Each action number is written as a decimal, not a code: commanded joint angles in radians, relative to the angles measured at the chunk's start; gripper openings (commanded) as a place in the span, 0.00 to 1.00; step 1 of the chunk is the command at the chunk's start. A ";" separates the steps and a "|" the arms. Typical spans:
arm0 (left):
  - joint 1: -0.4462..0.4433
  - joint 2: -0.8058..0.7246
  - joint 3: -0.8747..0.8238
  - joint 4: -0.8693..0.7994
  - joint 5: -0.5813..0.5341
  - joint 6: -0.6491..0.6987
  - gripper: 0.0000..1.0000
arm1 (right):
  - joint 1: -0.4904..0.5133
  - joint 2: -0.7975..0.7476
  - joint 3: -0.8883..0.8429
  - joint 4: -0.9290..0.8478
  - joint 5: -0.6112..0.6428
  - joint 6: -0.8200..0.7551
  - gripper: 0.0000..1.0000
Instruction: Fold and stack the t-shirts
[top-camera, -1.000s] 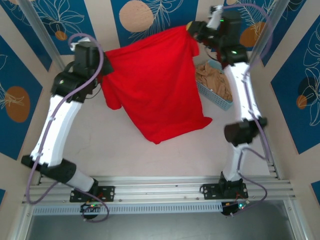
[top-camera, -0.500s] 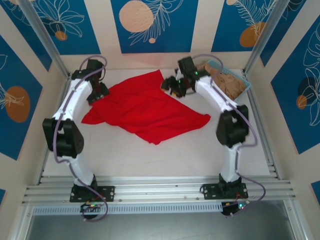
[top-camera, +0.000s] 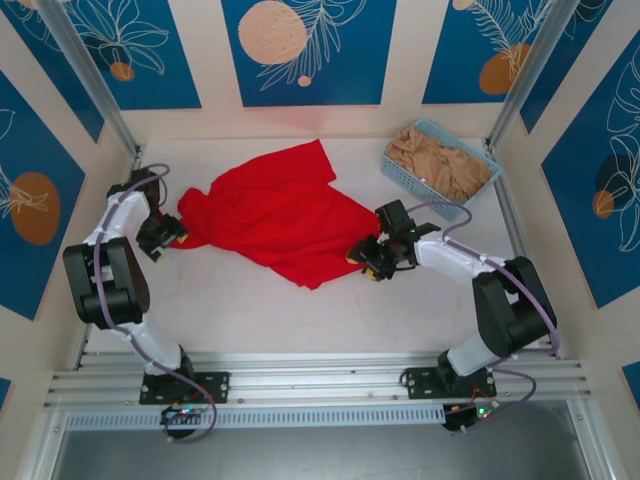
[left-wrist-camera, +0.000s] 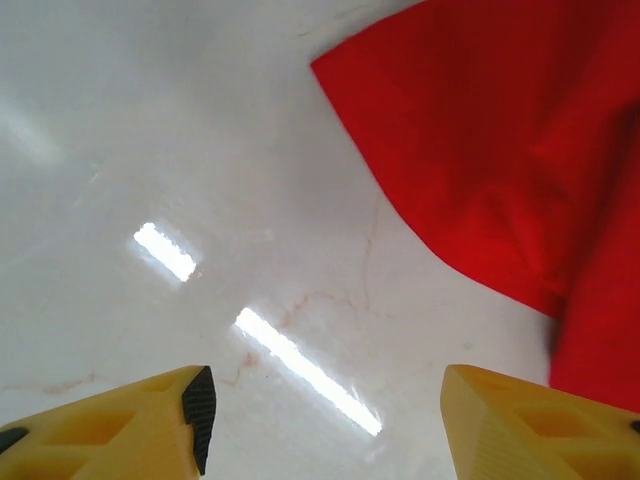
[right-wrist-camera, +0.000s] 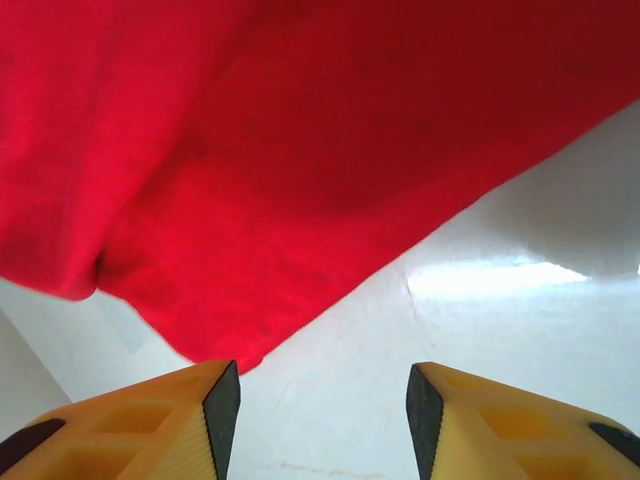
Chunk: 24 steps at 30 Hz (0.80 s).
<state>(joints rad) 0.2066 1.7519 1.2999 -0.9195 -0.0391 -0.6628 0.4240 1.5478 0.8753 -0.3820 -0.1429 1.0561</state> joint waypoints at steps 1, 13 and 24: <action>0.037 0.017 -0.019 0.114 0.108 0.004 0.65 | 0.004 0.052 0.012 0.126 -0.012 0.079 0.48; 0.065 0.194 0.014 0.241 0.158 0.027 0.46 | -0.037 0.223 0.076 0.079 0.027 0.111 0.31; 0.065 0.012 -0.065 0.240 0.094 -0.005 0.00 | -0.021 0.039 0.290 -0.225 0.196 -0.087 0.00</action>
<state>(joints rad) 0.2729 1.8832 1.2690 -0.6666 0.0738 -0.6529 0.3908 1.6875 1.0992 -0.4648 -0.0189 1.0603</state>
